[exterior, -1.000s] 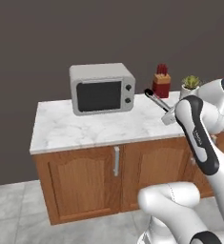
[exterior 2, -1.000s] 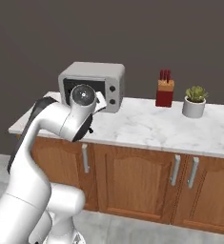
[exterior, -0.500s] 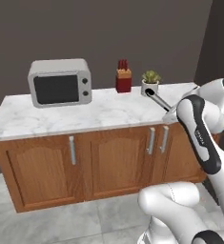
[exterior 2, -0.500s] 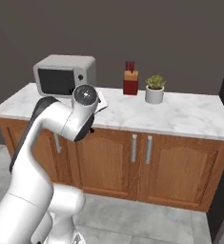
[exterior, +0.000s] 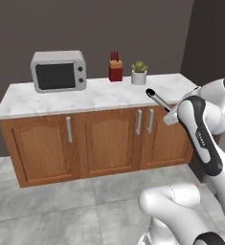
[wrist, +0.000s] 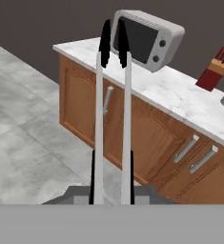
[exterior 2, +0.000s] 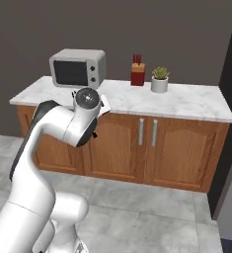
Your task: Pick up the tongs from the counter and place them near the plate next to the oven.
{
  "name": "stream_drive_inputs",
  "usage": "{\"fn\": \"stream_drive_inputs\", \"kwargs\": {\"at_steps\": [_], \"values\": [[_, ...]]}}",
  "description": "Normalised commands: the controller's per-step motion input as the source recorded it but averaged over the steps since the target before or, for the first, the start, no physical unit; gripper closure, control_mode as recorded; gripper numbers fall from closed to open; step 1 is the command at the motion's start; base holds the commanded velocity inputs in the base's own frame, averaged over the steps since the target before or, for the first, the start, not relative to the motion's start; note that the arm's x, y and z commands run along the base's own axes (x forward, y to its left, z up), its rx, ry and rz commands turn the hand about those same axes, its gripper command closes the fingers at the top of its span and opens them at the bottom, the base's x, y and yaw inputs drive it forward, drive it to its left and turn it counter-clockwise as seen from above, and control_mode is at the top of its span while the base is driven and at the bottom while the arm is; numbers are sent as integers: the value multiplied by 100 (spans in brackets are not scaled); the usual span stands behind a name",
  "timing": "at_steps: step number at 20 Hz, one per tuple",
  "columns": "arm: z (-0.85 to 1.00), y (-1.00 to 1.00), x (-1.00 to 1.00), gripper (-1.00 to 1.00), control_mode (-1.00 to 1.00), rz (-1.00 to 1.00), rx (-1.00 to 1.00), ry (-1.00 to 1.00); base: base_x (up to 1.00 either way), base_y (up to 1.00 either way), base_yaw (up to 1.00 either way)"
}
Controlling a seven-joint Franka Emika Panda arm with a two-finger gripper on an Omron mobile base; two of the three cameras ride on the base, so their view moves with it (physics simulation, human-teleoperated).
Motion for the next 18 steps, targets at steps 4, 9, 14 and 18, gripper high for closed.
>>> {"fn": "stream_drive_inputs", "kwargs": {"at_steps": [4, 9, 14, 18], "values": [[0, 0, 0, 100, 100, 0, 0, 0, -62, 21, 4], [0, 0, 0, 100, 100, 0, 0, 0, -26, 60, 45], [0, 0, 0, 100, 100, 0, 0, 0, -1, 44, 73], [0, 0, 0, 100, 100, 0, 0, 0, 0, 29, 78]]}}
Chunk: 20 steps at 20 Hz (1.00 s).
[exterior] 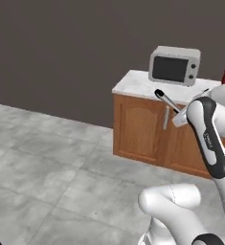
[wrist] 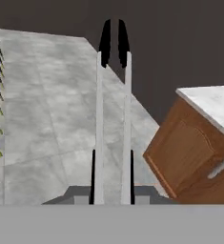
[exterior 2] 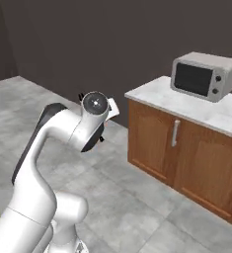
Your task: Pick up the tongs from the counter and place them near the plate next to the oven.
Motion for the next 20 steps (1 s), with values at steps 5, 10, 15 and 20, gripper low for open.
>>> {"fn": "stream_drive_inputs", "kwargs": {"at_steps": [5, 10, 15, 20], "values": [[0, 0, 0, 100, 100, 0, 0, 0, 0, 23, 75], [0, 0, 0, 100, 100, 0, 0, 0, 0, 2, 70], [0, 0, 0, 100, 100, 0, 0, 0, 0, 15, 68], [0, 0, 0, 100, 100, 0, 0, 0, 3, 70, 57]]}}
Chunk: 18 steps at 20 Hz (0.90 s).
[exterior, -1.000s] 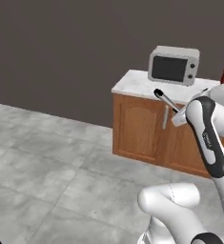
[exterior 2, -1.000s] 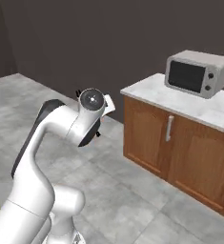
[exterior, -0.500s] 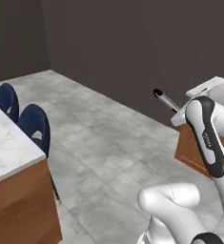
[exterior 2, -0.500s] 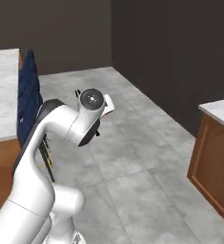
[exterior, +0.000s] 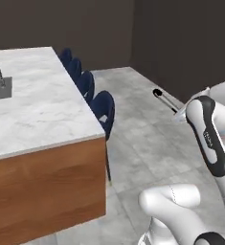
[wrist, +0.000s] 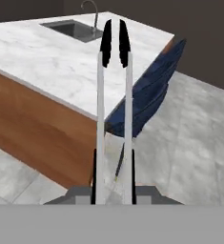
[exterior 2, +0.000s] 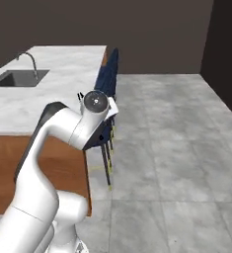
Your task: Pick up the tongs from the counter and place them near the plate next to the oven.
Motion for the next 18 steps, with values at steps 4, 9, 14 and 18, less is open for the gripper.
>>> {"fn": "stream_drive_inputs", "kwargs": {"at_steps": [4, 9, 14, 18], "values": [[0, 0, 0, 100, 100, 0, 0, 0, 6, 99, 47], [0, 0, 0, 100, 100, 0, 0, 0, 17, 100, 35], [0, 0, 0, 100, 100, 0, 0, 0, 41, 100, 26], [0, 0, 0, 100, 100, 0, 0, 0, 49, 100, 23]]}}
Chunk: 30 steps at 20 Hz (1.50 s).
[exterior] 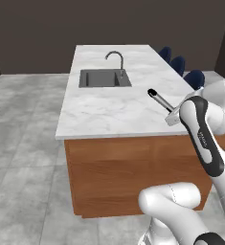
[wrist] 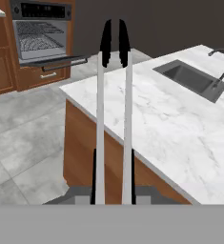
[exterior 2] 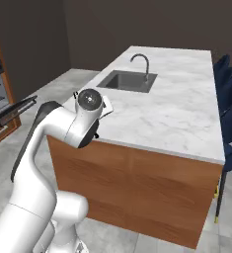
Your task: Pick up the tongs from the counter and place them near the plate next to the oven.
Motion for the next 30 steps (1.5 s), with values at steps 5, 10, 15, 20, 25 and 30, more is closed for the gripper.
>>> {"fn": "stream_drive_inputs", "kwargs": {"at_steps": [5, 10, 15, 20, 25, 30], "values": [[0, 0, 0, 100, 100, 0, 0, 0, 52, 100, 25], [0, 0, 0, 100, 100, 0, 0, 0, 37, 100, 36], [0, 0, 0, 100, 100, 0, 0, 0, 42, 97, 41], [0, 0, 0, 100, 100, 0, 0, 0, 63, 89, 38], [0, 0, 0, 100, 100, 0, 0, 0, 74, 67, 36], [0, 0, 0, 100, 100, 0, 0, 0, 71, 30, 32]]}}
